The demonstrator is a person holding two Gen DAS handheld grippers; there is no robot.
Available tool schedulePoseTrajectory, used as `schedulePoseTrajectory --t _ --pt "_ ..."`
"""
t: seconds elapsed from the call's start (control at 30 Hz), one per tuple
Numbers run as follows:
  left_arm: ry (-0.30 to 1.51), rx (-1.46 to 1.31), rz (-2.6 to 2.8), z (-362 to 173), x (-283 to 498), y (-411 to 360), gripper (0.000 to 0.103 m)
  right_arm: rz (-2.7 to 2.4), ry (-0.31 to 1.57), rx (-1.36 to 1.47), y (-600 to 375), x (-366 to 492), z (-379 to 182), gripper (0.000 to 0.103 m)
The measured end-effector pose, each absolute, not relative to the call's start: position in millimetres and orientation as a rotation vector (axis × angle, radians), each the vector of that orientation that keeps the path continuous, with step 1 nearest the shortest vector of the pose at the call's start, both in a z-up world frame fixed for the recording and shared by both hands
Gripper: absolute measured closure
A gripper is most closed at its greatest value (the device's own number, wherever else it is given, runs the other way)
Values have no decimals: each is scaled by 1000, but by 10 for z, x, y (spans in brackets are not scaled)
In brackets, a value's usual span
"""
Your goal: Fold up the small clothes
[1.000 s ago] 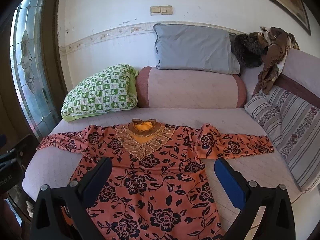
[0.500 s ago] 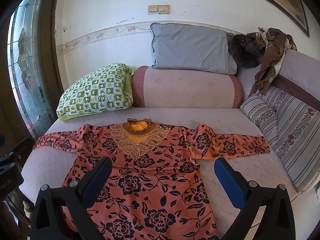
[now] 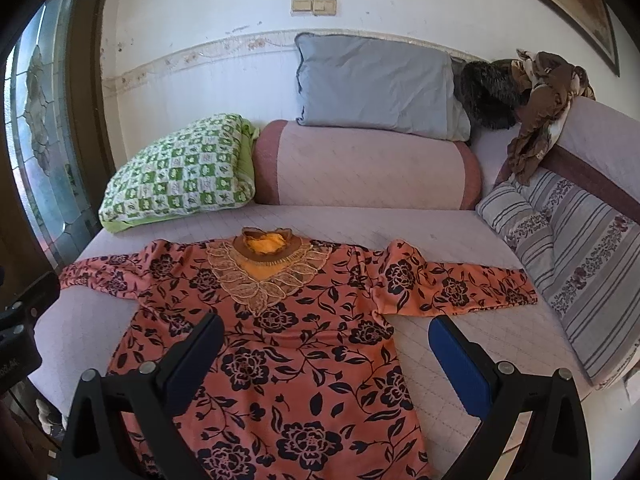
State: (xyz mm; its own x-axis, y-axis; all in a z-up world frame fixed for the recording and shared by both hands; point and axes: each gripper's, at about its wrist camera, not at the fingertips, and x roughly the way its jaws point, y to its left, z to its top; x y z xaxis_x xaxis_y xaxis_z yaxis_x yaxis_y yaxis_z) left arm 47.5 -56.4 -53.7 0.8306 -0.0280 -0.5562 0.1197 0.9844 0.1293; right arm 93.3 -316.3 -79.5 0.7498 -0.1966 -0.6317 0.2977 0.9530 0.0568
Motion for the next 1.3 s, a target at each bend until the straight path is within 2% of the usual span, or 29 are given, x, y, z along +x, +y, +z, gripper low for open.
schedulePoseTrajectory --t 0.23,0.43,0.63,0.73,0.77,0.87,0.97,1.17,1.23,1.27,1.3 --pt "611 174 -88 -717 795 -727 0 -294 706 172 -3344 1178 -996 0" --pt "652 136 -119 -1090 1263 -917 0 -320 767 256 -3808 1502 -1379 0" --pt "669 51 -115 -1673 1762 -1147 0 -417 821 526 -5099 1781 -2251 0" --pt "725 23 -131 -1992 1935 -1224 0 -469 787 782 -5996 1690 -2820 1" --pt "737 15 -134 -2084 1980 -1232 0 -496 778 892 -6268 1616 -3009 2" --pt "740 16 -132 -2210 2060 -1236 0 -544 691 1251 -6958 1291 -3544 22" --pt "736 32 -108 -2259 2139 -1216 0 -509 546 1385 -7257 1134 -3695 24" --pt "752 67 -99 -2351 2201 -1254 0 -560 548 1296 -7479 1383 -3715 25" --pt "745 87 -101 -2354 2189 -1290 0 -586 558 1249 -7531 1502 -3718 33" --pt "740 99 -102 -2353 2177 -1306 0 -600 560 1233 -7562 1556 -3733 42" --pt "737 108 -101 -2354 2170 -1315 0 -617 559 1220 -7582 1591 -3762 55"
